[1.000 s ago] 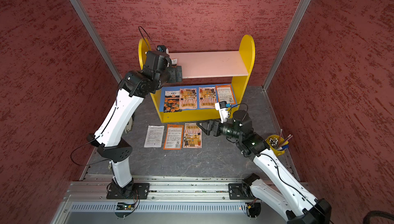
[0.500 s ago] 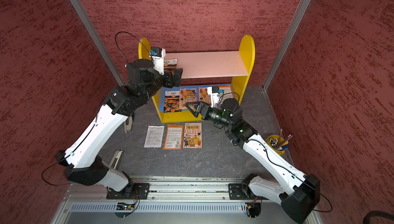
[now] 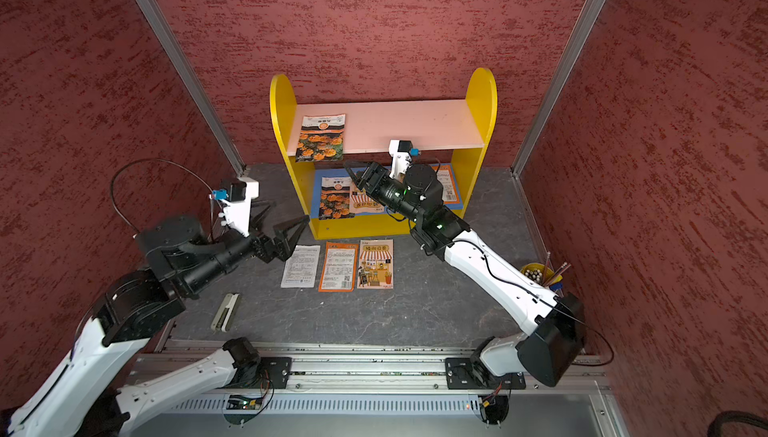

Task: Take the seed bag off the shelf
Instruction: Pick up the seed packet from the shelf.

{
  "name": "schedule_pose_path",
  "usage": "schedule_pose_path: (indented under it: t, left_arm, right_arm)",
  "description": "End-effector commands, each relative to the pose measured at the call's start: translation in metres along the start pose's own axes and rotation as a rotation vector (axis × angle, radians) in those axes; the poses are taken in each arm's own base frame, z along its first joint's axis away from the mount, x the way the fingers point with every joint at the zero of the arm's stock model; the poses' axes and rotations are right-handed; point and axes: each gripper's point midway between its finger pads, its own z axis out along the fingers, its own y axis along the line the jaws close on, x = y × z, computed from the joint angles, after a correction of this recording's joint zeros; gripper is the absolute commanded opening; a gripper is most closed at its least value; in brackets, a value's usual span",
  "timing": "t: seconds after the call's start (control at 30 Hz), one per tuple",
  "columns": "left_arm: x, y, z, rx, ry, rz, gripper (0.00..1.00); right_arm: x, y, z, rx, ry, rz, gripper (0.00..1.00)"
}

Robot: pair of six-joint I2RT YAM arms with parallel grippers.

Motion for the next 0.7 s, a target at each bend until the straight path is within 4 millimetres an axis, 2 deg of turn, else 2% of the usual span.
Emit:
schedule_pose_path:
  t: [0.0, 0.1, 0.23, 0.43, 0.67]
  left_arm:
    - [0.041, -0.009, 0.001, 0.075, 0.094, -0.064, 1.0]
    - [0.062, -0.006, 0.0, 0.076, 0.113, -0.111, 1.0]
    - [0.075, -0.007, 0.001, 0.09, 0.117, -0.146, 1.0]
    - [0.083, -0.008, 0.011, 0.091, 0.135, -0.155, 1.0]
    - [0.089, -0.01, 0.021, 0.097, 0.148, -0.155, 1.0]
  right_arm:
    - [-0.014, 0.013, 0.016, -0.04, -0.045, 0.01, 0.65]
    - [-0.016, 0.011, 0.029, -0.034, -0.043, 0.017, 0.61]
    - [-0.016, 0.01, 0.042, -0.035, -0.034, 0.026, 0.56]
    - [-0.015, 0.007, 0.053, -0.047, -0.023, 0.035, 0.42]
    - [-0.015, 0.011, 0.055, -0.068, -0.016, 0.033, 0.28]
